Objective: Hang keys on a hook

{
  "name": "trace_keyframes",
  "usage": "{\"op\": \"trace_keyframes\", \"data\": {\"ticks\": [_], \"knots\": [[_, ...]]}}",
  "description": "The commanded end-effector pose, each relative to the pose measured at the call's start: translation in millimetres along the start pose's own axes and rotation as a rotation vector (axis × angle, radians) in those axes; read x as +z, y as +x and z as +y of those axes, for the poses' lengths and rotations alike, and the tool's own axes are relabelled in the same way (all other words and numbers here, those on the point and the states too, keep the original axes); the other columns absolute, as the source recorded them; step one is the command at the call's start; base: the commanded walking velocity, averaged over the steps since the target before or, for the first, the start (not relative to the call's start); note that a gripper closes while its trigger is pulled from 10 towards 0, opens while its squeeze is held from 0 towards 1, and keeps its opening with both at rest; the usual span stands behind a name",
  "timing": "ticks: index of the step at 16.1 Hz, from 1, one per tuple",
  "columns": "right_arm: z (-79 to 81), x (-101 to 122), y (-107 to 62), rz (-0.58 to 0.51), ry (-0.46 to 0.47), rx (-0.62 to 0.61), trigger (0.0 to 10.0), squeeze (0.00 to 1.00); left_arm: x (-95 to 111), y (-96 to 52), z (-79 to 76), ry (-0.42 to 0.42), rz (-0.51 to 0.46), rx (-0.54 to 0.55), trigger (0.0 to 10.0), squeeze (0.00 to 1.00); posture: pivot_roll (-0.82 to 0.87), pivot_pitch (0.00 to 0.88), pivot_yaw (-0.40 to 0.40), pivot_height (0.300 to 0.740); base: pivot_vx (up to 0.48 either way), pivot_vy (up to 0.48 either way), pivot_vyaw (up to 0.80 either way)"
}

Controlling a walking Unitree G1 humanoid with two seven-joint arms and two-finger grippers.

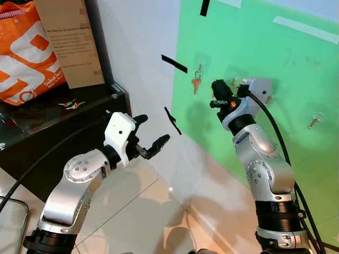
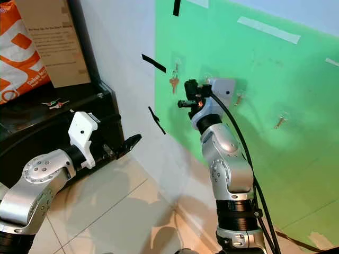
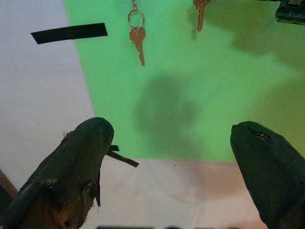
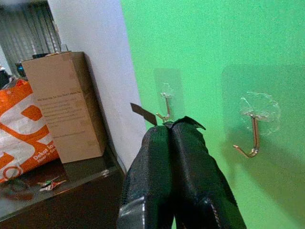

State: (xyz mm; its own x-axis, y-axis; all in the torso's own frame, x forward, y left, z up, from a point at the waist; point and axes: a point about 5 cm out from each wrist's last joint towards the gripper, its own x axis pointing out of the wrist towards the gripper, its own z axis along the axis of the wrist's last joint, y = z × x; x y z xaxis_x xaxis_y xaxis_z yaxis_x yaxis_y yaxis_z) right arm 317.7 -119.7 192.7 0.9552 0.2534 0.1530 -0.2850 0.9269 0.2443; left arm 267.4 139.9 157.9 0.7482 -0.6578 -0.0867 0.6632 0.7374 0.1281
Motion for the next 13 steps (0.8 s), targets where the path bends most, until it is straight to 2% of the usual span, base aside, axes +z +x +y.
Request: {"op": "trace_keyframes", "data": {"ticks": [1,8,13], "knots": [[-4.6,5.0,2.1,-0.026,-0.001,-0.026,10.0,0.0,3.3,-1.0,-2.7,0.01,-0.006,-0.019,10.0,0.0,0.02,0.0,-0.034,0.74,0.0,0.0,0.0],[-21.1,2.7,-7.6,-0.011,0.002,-0.086,10.0,0.0,3.2,0.8,-3.6,0.012,-0.008,-0.037,10.0,0.0,0.01,0.0,-0.026,0.74,0.0,0.0,0.0],[-19.2,-12.7,-9.2,0.077,-0.032,-0.079,10.0,0.0,3.9,0.9,-4.5,0.014,-0.01,-0.052,10.0,0.0,0.02,0.0,-0.029,0.74,0.0,0.0,0.0]]}}
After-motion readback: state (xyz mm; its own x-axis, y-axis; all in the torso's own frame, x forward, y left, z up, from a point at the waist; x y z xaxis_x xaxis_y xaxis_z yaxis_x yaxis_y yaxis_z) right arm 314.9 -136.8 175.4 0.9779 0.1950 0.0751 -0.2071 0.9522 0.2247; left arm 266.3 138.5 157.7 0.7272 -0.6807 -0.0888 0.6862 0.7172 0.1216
